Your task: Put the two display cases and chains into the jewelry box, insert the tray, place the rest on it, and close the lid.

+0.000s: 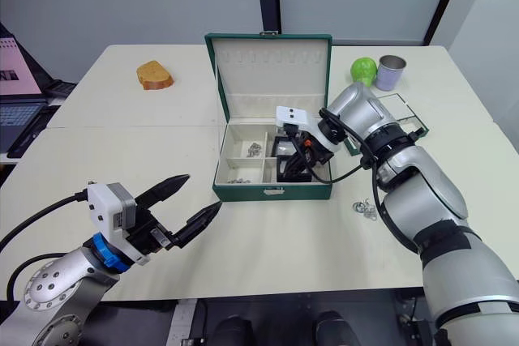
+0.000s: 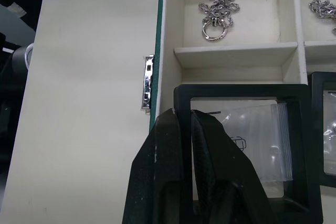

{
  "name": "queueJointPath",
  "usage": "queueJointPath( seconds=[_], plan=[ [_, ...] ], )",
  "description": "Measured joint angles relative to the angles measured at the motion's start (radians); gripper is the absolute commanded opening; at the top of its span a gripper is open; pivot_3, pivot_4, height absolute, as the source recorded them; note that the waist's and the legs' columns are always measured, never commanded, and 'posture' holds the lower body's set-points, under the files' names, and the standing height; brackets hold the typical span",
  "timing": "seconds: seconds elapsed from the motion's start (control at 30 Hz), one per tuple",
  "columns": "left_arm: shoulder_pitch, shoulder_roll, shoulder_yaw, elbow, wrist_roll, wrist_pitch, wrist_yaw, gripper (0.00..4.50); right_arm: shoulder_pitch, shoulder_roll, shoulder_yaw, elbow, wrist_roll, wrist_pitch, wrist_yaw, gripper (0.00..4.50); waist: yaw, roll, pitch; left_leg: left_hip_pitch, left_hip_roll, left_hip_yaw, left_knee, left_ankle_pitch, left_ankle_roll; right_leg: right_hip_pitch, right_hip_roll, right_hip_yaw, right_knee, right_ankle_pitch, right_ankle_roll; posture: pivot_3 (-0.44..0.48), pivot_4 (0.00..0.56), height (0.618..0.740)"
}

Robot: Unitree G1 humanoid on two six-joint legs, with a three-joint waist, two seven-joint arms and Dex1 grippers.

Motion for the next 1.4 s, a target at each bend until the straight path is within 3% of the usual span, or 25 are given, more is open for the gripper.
queueJointPath(
  seconds=[0.13,0.17,0.37,0.63,0.83,1.0,1.2,1.4],
  plan=[
    [-0.001,0.000,-0.004,0.000,0.000,0.000,0.004,4.50,0.000,0.017,-0.023,0.020,-0.025,0.001,0.000,0.03,-0.001,0.000,0.000,0.000,0.000,0.000,0.000,0.000,0.000,0.000,0.000,0.000,0.000,0.000,0.000,0.000,0.150,0.740],
    [-0.001,0.000,-0.006,0.000,0.000,0.000,0.007,4.50,0.000,0.022,-0.033,0.027,-0.031,0.002,0.000,0.74,-0.002,0.000,0.000,0.000,0.000,0.000,0.000,0.000,0.000,0.000,0.000,0.000,0.000,0.000,0.000,0.000,0.150,0.740],
    [-0.006,0.010,-0.006,0.000,-0.030,0.019,0.007,4.50,-0.003,0.041,-0.116,0.077,-0.044,0.016,-0.001,2.07,-0.004,0.000,0.000,0.000,0.000,0.000,-0.009,0.000,0.000,-0.001,0.000,0.000,0.000,0.000,0.000,0.000,0.150,0.740],
    [-0.082,0.064,-0.007,0.025,-0.067,0.049,-0.029,4.50,-0.014,-0.006,-0.233,0.076,-0.013,0.033,0.000,4.49,-0.005,0.000,0.000,0.000,-0.001,0.001,-0.009,0.000,0.000,-0.002,0.000,0.001,-0.001,0.000,0.000,0.000,0.150,0.740],
    [-0.198,0.128,0.000,0.097,-0.124,0.094,-0.081,4.50,0.080,-0.142,-0.377,-0.106,0.121,0.094,0.000,4.49,-0.006,0.000,0.000,0.000,-0.001,0.001,-0.010,0.000,0.000,-0.001,0.000,0.001,-0.002,0.000,0.000,0.000,0.150,0.740],
    [-0.248,0.209,0.073,0.253,-0.144,0.110,-0.155,4.50,0.358,-0.268,-0.545,-0.341,0.199,0.116,-0.078,4.49,-0.004,-0.001,0.000,-0.001,-0.001,0.000,-0.011,0.000,0.000,-0.001,0.000,0.000,-0.004,0.000,0.000,0.000,0.150,0.740],
    [-0.265,0.245,0.110,0.383,-0.106,0.083,-0.212,4.50,0.658,-0.350,-0.711,-0.583,0.255,0.099,-0.218,4.49,-0.006,-0.001,0.000,-0.001,-0.001,0.001,-0.012,0.000,0.000,0.000,0.000,0.001,-0.005,0.000,0.000,0.000,0.150,0.740],
    [-0.231,0.256,0.156,0.528,-0.029,0.030,-0.247,4.50,0.949,-0.389,-0.892,-0.662,0.272,0.045,-0.368,4.49,-0.004,-0.001,0.000,-0.001,-0.002,0.001,-0.012,0.000,0.000,0.002,0.000,0.001,-0.009,0.000,0.000,0.000,0.150,0.740]
  ],
)
